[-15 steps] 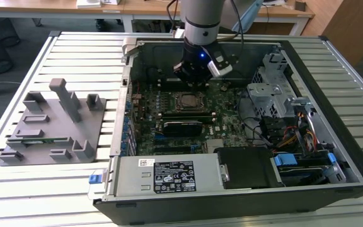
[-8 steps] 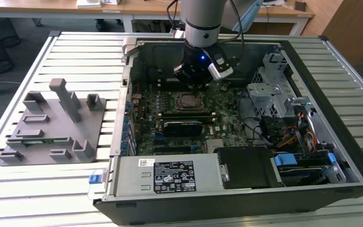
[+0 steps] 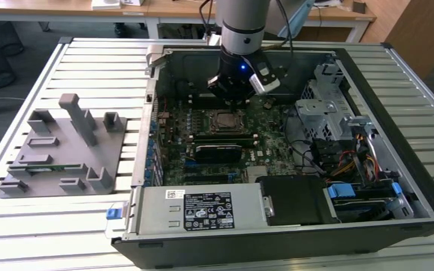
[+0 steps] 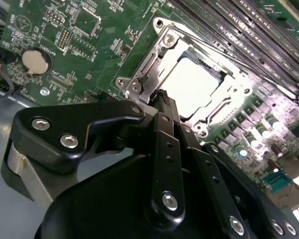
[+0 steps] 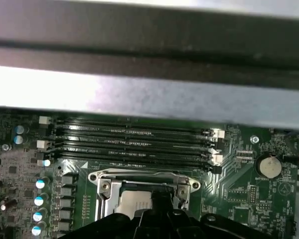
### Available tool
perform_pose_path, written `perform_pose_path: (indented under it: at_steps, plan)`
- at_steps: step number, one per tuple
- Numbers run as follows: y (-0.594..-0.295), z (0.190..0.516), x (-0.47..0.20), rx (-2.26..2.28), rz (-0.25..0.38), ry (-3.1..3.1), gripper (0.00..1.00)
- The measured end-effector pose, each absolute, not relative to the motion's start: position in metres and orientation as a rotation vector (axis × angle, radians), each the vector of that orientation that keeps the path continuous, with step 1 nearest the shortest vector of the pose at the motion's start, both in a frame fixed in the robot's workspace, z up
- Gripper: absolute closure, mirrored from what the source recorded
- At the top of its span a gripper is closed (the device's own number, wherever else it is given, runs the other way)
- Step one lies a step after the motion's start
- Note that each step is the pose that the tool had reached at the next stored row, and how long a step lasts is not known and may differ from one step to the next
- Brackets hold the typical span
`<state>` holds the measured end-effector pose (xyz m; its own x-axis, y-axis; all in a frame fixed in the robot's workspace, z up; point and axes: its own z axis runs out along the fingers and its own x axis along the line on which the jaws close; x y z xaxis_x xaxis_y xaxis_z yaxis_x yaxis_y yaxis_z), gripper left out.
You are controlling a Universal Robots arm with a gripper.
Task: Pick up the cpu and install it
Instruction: 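Install the second cpu locking lever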
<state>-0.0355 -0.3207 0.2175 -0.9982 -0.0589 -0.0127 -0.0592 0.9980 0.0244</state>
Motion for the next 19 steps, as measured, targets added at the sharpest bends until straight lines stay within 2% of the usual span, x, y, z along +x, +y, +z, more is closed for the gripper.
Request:
perform_pose_path:
  at_steps: [5,19]
  plan:
    - [-0.321,0.23,-0.036,-0.093,0.038,3.128,0.89]
    - [-0.343,0.23,-0.036,-0.092,0.039,3.129,0.89]
